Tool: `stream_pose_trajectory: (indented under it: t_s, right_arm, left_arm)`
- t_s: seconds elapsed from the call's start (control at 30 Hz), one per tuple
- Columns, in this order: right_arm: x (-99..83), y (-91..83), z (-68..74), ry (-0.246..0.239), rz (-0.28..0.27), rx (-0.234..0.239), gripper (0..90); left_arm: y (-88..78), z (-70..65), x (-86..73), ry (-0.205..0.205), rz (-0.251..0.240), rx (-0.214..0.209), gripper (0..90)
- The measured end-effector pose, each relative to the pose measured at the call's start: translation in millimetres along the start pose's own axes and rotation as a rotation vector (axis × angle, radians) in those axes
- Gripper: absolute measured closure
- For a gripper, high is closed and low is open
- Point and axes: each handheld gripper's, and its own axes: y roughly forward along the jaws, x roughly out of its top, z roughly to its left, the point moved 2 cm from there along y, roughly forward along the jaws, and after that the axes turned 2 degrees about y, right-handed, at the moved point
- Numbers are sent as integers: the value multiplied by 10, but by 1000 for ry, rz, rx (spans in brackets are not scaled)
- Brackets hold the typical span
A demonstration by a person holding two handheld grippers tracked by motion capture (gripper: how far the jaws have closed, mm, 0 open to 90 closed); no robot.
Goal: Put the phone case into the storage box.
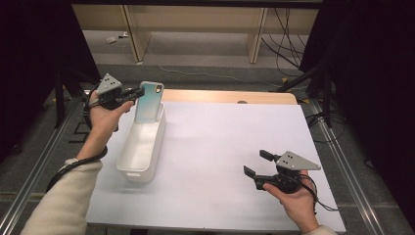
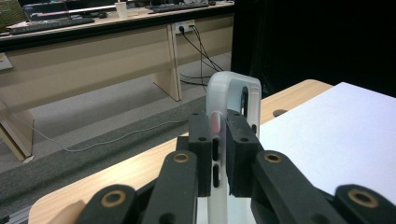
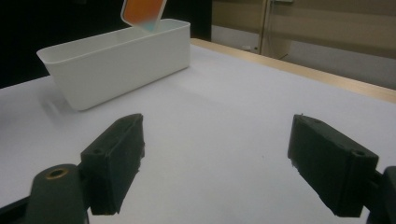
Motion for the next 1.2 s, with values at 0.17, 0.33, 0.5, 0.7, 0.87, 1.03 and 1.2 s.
stream_pose_trajectory:
  t_s: [0.17, 0.33, 0.5, 0.7, 0.87, 1.03, 1.2]
  right_arm:
    - [-2, 1, 1, -3, 2, -3, 199]
    - [-4, 2, -5, -2, 1, -5, 199]
    - [-6, 15, -3, 4, -14, 4, 199]
    - [-3, -23, -8, -1, 31, -6, 200]
    - [-8, 0, -15, -8, 7, -6, 200]
    - [-9, 2, -16, -6, 9, -4, 200]
    - [-12, 6, -16, -1, 9, -3, 200]
  left_arm:
    - [38, 14, -16, 0, 4, 0, 824]
    - [76, 22, -24, 3, 7, -2, 824]
    - [119, 25, -31, 3, 10, -2, 824]
    - [152, 37, -42, 8, 17, -1, 824]
    - [180, 46, -49, 12, 21, -1, 824]
    - [212, 47, -58, 14, 25, -2, 824]
    - [241, 47, -56, 17, 28, -2, 824]
